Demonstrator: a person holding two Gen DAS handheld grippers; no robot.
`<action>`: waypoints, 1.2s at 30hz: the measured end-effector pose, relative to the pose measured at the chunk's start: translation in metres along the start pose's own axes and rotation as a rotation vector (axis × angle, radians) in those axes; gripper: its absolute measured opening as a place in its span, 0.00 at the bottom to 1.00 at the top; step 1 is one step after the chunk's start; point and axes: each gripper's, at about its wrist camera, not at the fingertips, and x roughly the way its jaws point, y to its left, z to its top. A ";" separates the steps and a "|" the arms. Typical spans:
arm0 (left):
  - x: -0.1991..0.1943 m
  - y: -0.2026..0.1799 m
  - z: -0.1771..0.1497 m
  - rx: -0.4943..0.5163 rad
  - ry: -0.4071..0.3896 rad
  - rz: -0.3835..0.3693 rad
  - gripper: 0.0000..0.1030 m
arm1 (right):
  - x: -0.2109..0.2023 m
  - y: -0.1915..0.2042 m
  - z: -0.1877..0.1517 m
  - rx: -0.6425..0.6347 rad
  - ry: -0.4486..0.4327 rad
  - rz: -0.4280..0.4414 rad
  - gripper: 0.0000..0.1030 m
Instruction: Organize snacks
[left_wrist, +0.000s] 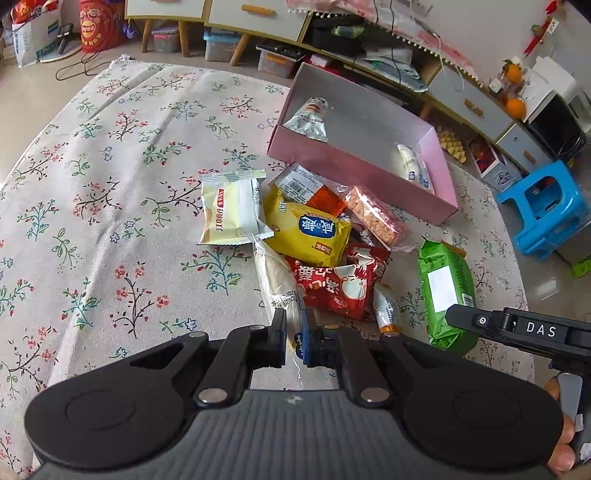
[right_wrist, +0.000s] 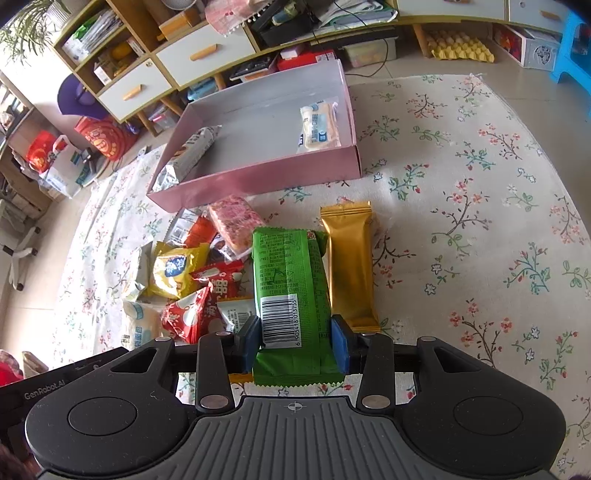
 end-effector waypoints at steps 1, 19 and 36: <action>-0.001 -0.001 0.000 0.004 -0.002 -0.007 0.06 | -0.001 0.000 0.000 0.000 -0.002 0.002 0.38; 0.011 0.020 0.002 -0.090 0.076 0.032 0.40 | -0.009 0.002 -0.001 -0.014 -0.039 0.008 0.38; 0.039 0.003 -0.011 0.002 0.136 0.161 0.35 | -0.015 0.004 -0.002 -0.023 -0.075 0.025 0.38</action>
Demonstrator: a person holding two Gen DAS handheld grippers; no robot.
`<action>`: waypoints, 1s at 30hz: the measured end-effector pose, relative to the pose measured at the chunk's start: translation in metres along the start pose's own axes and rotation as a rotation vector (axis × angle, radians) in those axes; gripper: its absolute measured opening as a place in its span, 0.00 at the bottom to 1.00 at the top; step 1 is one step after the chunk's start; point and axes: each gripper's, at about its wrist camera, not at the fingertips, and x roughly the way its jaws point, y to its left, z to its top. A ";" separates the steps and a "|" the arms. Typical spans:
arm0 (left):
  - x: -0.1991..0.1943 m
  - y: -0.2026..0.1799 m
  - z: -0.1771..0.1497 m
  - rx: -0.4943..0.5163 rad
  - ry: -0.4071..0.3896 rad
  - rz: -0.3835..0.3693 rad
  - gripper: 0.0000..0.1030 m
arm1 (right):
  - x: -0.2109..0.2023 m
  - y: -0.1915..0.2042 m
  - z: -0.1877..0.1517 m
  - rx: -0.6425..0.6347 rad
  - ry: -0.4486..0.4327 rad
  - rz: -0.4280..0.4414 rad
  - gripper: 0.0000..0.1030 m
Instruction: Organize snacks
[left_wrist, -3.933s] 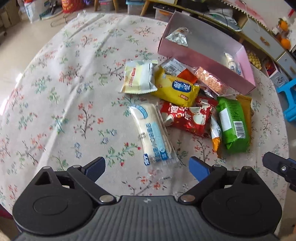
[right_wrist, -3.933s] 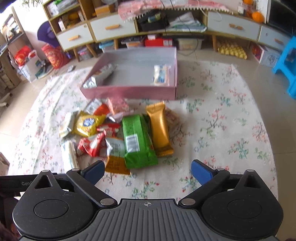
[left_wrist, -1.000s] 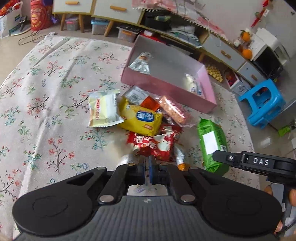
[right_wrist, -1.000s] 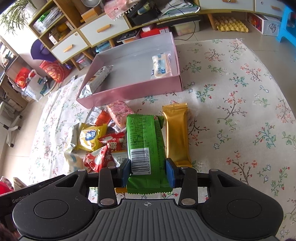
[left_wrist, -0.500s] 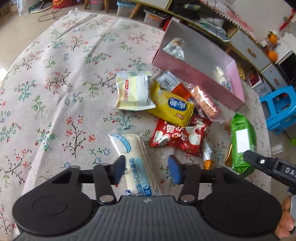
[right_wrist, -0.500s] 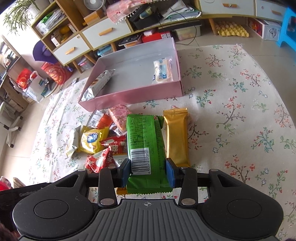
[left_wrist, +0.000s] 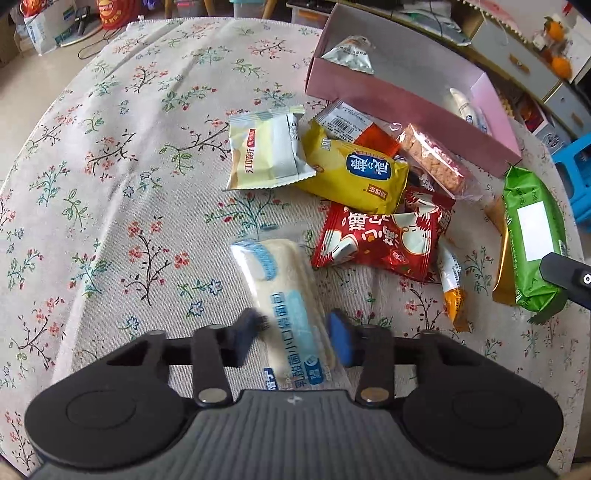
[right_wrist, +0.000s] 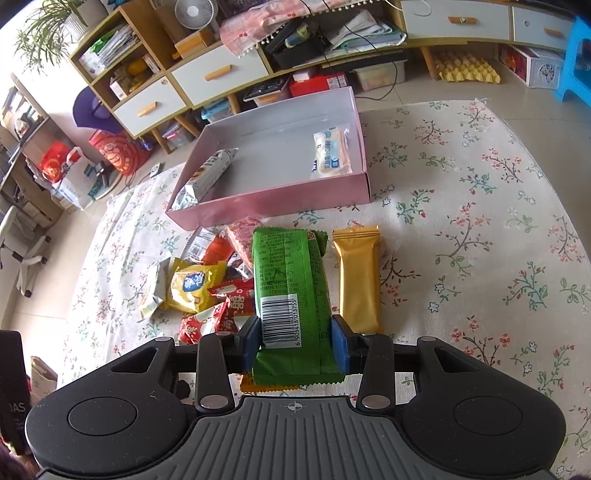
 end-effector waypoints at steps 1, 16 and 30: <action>-0.001 0.002 0.001 -0.008 0.000 -0.014 0.32 | 0.000 0.000 0.000 0.001 -0.001 0.000 0.38; -0.026 -0.011 0.003 0.063 -0.085 -0.109 0.25 | -0.003 -0.003 0.001 0.009 -0.012 0.004 0.38; -0.050 -0.012 0.004 0.104 -0.235 -0.144 0.24 | -0.005 -0.002 0.003 0.006 -0.023 0.009 0.38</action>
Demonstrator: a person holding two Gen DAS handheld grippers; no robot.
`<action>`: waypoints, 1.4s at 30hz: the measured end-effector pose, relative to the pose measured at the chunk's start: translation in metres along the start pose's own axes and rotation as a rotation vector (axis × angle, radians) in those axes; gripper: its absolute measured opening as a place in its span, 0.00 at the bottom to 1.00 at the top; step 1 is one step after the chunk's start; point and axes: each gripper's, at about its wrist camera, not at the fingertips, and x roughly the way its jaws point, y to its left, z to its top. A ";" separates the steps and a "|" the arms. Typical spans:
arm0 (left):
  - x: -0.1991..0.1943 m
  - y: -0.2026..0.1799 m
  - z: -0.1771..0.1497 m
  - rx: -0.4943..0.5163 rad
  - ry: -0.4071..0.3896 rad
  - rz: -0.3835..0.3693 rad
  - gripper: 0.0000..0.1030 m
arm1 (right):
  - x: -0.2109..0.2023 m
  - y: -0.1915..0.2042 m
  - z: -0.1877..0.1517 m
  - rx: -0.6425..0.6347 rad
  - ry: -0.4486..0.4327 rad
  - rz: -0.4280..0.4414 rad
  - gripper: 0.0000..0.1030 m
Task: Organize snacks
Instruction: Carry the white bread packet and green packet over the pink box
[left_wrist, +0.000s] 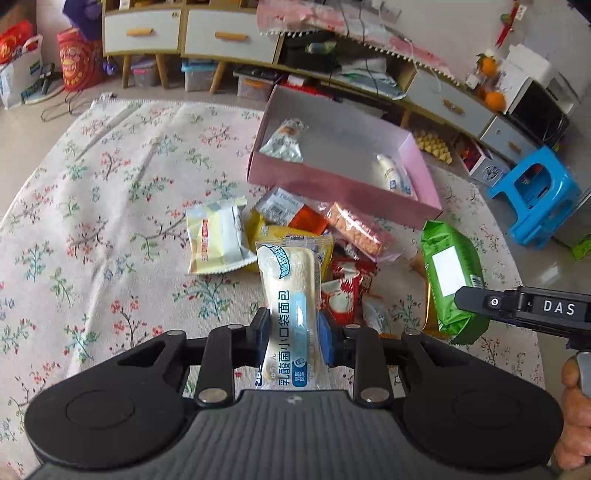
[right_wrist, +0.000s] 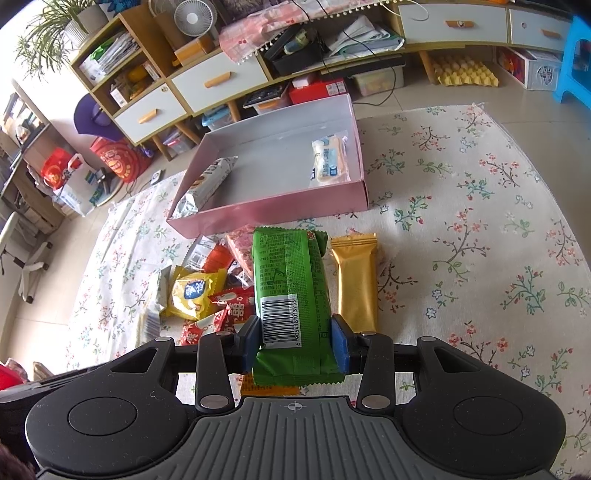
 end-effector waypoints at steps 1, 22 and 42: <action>-0.001 -0.002 0.000 0.013 -0.012 0.001 0.24 | 0.000 0.000 0.000 -0.001 -0.002 0.002 0.38; -0.012 -0.024 -0.003 0.144 -0.136 -0.003 0.24 | -0.004 -0.001 0.000 -0.001 -0.025 0.017 0.38; -0.006 -0.015 0.029 0.097 -0.164 0.005 0.24 | -0.006 -0.006 0.010 0.019 -0.046 0.015 0.38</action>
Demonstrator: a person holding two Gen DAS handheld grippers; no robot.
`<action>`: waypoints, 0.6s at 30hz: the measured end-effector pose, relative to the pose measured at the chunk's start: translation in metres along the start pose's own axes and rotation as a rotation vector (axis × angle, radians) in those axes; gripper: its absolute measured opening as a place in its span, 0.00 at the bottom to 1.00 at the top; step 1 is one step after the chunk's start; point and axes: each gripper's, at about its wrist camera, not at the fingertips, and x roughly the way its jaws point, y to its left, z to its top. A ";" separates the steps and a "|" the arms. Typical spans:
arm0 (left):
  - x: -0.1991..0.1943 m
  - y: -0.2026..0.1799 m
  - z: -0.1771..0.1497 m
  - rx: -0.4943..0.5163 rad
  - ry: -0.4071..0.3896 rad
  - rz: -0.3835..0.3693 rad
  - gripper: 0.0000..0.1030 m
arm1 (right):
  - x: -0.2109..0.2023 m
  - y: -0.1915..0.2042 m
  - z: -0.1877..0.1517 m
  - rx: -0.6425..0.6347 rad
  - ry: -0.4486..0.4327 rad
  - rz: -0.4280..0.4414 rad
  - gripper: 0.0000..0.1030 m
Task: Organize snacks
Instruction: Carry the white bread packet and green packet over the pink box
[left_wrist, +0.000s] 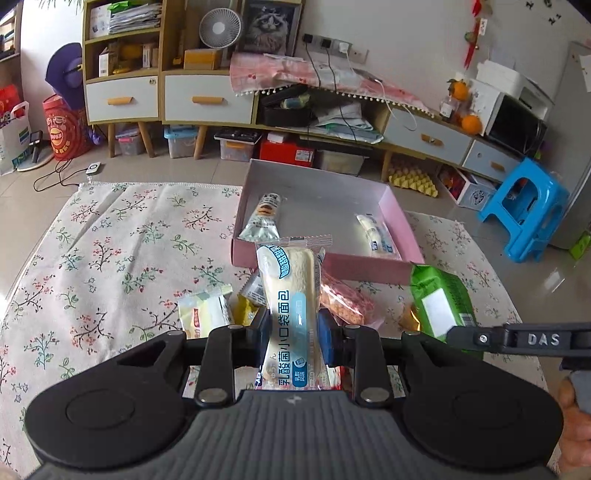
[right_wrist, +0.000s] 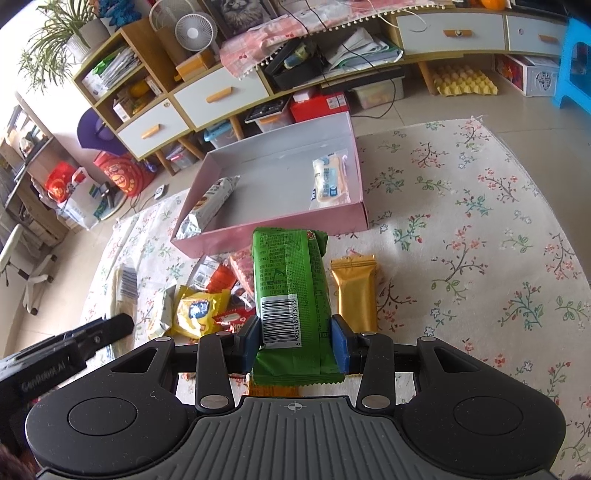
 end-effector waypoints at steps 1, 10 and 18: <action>0.002 0.001 0.003 -0.003 0.002 0.000 0.24 | 0.000 0.000 0.001 0.001 -0.002 0.002 0.38; 0.035 -0.005 0.036 0.025 0.030 -0.034 0.24 | 0.005 -0.009 0.021 0.032 -0.024 -0.024 0.38; 0.095 -0.017 0.075 0.036 0.085 -0.047 0.24 | 0.020 -0.019 0.050 0.074 -0.071 -0.052 0.38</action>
